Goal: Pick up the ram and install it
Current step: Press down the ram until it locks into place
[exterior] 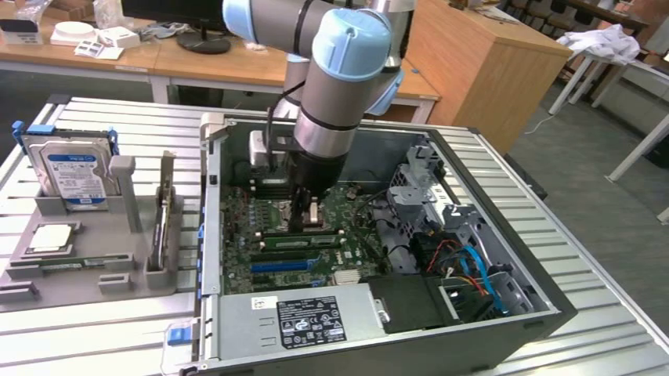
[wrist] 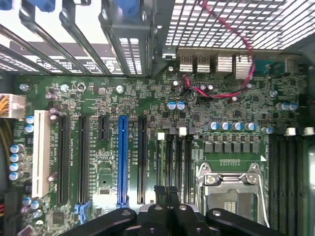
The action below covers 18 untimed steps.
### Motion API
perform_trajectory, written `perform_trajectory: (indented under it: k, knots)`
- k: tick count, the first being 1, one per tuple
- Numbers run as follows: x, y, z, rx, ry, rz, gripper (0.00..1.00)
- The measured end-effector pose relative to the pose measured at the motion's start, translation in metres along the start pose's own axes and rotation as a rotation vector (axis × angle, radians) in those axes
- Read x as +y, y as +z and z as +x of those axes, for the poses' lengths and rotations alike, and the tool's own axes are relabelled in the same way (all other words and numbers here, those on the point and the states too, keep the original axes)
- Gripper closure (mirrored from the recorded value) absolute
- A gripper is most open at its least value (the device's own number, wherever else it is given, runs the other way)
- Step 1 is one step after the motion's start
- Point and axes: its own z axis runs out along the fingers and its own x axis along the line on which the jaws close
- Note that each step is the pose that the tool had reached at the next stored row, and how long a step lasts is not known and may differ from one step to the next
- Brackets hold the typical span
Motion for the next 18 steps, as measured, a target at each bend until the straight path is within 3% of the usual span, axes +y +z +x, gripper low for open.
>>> perform_trajectory:
  k: [18]
  knots:
    - [0.0021, -0.0526, -0.002, 0.0002, 0.0, -0.0001, 0.89]
